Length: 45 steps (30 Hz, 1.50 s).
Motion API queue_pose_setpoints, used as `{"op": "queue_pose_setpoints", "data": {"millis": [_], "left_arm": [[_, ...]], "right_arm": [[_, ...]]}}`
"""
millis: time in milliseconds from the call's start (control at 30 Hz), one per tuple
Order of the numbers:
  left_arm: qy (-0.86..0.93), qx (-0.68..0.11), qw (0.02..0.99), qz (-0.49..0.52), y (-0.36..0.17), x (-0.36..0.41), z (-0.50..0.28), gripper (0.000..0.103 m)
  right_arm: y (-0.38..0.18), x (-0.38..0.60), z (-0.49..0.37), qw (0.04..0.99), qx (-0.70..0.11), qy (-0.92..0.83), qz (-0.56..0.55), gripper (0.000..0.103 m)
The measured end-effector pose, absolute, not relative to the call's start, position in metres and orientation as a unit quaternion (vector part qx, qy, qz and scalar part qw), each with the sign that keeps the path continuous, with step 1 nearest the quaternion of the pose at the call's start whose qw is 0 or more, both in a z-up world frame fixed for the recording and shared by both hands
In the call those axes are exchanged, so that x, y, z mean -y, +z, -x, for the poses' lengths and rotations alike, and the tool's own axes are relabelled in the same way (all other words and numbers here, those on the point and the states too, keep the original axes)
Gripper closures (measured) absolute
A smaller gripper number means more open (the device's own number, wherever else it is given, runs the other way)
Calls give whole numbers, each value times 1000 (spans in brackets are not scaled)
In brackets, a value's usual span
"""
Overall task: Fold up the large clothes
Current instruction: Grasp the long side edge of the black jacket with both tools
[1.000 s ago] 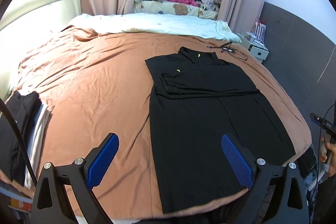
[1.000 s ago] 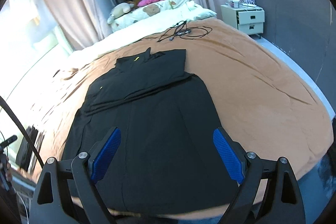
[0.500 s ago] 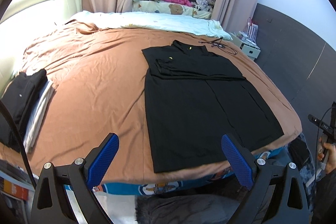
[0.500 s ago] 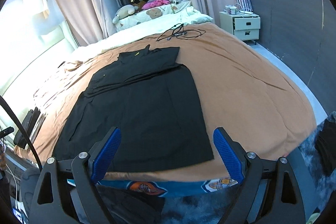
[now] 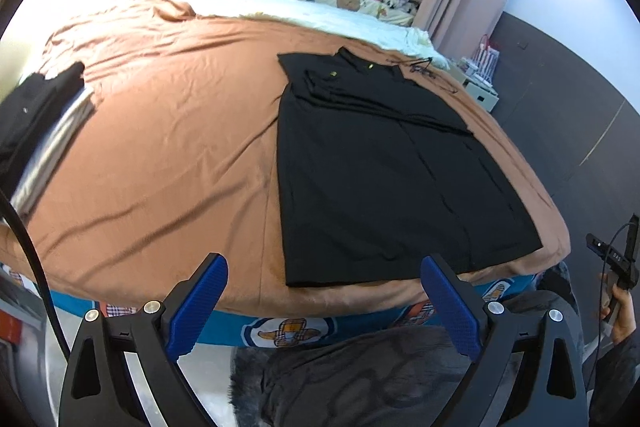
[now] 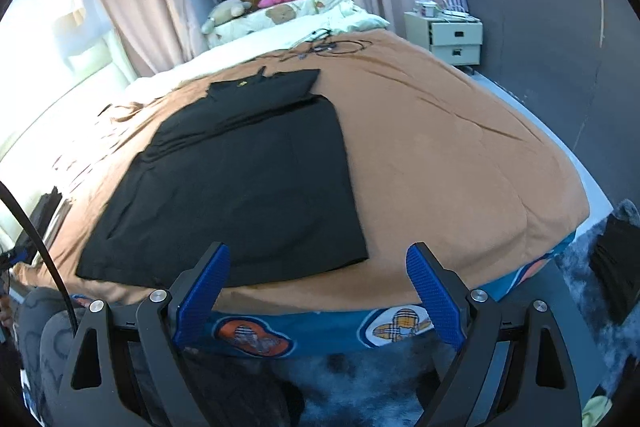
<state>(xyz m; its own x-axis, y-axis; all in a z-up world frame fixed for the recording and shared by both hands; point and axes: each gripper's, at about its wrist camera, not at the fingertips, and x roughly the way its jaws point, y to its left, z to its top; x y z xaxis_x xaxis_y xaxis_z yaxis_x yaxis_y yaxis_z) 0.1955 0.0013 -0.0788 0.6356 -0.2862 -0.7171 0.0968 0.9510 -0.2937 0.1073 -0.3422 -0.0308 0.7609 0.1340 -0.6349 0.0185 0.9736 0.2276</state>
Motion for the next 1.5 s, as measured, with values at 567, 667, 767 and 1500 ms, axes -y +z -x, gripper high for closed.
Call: {"op": "queue_pose_setpoints", "data": {"millis": [567, 667, 767, 1500], "left_arm": [[-106, -505, 836, 184, -178, 5, -274, 44], [-109, -517, 826, 196, -188, 6, -287, 49], [-108, -520, 822, 206, -194, 5, -297, 49], [-104, -520, 780, 331, -208, -17, -274, 91]], "right_arm": [[-99, 385, -216, 888, -400, 64, -216, 27], [-110, 396, -232, 879, -401, 79, -245, 31], [-116, 402, -241, 873, -394, 103, -268, 34], [-162, 430, -244, 831, -360, 134, -401, 89]]}}
